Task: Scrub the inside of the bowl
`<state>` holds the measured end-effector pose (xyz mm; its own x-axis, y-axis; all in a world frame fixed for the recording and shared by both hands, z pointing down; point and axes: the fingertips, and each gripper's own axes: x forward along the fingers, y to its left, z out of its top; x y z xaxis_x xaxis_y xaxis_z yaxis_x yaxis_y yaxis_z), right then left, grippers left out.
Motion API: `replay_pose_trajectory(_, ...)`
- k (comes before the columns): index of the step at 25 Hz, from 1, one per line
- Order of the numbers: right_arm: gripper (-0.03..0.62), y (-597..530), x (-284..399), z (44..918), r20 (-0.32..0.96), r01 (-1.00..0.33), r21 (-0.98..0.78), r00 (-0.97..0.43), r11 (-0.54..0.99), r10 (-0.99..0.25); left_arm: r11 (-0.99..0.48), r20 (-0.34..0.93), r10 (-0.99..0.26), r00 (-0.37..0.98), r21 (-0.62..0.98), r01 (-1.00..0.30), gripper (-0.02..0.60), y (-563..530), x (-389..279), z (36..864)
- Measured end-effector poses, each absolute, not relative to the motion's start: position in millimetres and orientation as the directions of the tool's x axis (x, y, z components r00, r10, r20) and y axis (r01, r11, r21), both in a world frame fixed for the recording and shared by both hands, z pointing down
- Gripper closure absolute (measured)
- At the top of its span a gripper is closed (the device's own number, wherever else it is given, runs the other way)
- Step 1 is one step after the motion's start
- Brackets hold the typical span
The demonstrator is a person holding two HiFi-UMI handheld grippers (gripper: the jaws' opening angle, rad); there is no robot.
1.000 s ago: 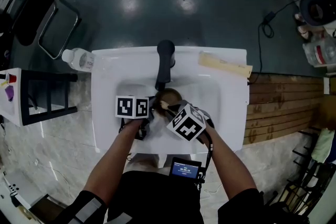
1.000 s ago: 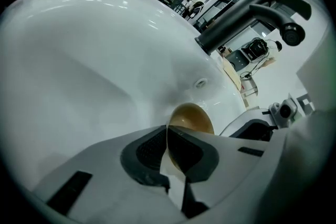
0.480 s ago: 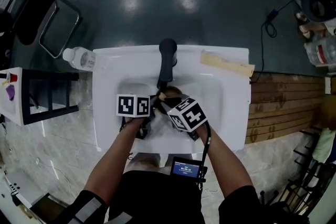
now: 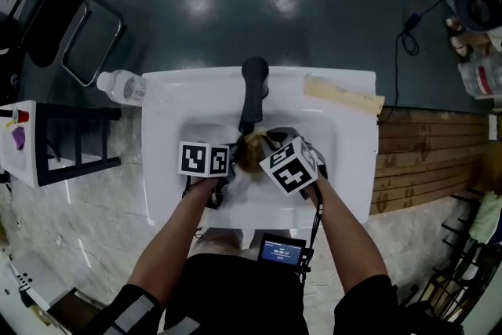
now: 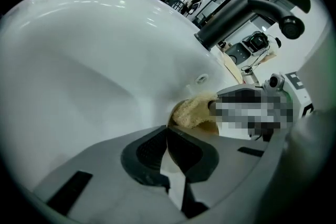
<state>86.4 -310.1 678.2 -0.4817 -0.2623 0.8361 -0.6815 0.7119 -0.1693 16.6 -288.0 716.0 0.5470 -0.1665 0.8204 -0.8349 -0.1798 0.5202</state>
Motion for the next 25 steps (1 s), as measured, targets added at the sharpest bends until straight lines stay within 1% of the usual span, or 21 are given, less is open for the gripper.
replay_pose_trajectory(5, 0.557, -294.7, 94.6, 679.4, 0.869, -0.618, -0.112, -0.441, 0.778, -0.225, -0.176, 0.82, -0.184, 0.543, 0.516, -0.838, 0.571, -290.8, 15.5, 714.0)
replay_pose_trajectory(9, 0.557, -274.2, 92.4, 682.9, 0.887, -0.58, -0.139, -0.432, 0.803, -0.159, -0.183, 0.82, -0.199, 0.537, 0.507, -0.842, 0.571, -293.4, 16.0, 712.1)
replay_pose_trajectory(12, 0.557, -261.4, 84.3, 683.5, 0.881, -0.576, -0.199, -0.46, 0.793, -0.113, -0.182, 0.82, -0.202, 0.535, 0.505, -0.844, 0.571, -293.9, 17.6, 711.8)
replay_pose_trajectory(18, 0.557, -251.3, 56.3, 674.5, 0.82, -0.598, -0.368, -0.57, 0.712, -0.056, -0.16, 0.821, -0.206, 0.533, 0.509, -0.846, 0.57, -294.1, 19.9, 712.7)
replay_pose_trajectory(25, 0.557, -241.2, 37.7, 679.6, 0.763, -0.571, -0.499, -0.647, 0.651, 0.018, -0.139, 0.818, -0.201, 0.538, 0.52, -0.843, 0.569, -292.8, 19.4, 713.6)
